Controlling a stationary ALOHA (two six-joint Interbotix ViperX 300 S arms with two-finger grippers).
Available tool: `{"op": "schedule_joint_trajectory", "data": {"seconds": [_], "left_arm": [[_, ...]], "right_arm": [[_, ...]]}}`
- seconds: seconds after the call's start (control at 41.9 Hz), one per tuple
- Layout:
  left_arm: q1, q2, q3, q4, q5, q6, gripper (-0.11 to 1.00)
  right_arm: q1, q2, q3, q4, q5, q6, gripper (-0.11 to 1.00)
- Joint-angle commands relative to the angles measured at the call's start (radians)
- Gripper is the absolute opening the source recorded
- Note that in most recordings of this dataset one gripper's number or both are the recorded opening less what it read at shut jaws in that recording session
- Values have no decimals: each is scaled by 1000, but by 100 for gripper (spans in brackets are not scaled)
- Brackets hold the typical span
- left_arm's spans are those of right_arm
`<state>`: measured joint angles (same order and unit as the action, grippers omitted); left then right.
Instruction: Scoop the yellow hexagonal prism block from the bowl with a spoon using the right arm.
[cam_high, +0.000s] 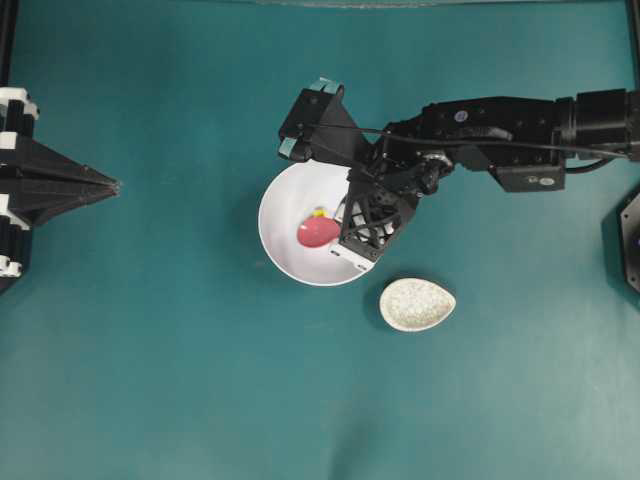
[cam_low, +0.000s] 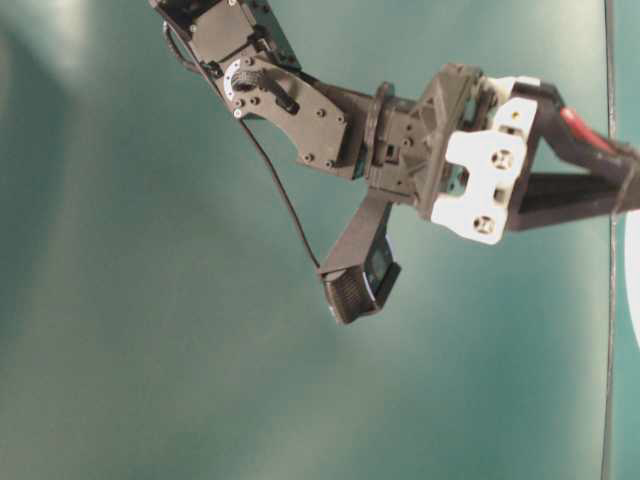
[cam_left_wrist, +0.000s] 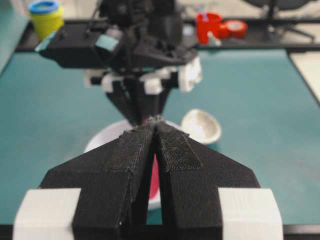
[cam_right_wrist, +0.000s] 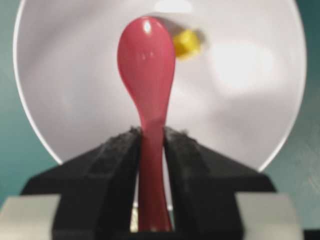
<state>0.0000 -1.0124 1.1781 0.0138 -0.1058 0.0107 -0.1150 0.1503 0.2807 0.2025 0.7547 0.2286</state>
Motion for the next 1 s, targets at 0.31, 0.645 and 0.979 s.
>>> {"op": "schedule_joint_trajectory", "data": {"seconds": [0.31,0.645,0.979], "left_arm": [[0,5,-25,3,-5,0,0],[0,8,-20,3,11,-9,0],[0,12,-18,3,67,-5,0]], "right_arm": [[3,-23,-12,-8,-106,2,24],[6,-78,-9,-8,-115,2,24],[14,-106,-3,-8,-126,3,24]]}}
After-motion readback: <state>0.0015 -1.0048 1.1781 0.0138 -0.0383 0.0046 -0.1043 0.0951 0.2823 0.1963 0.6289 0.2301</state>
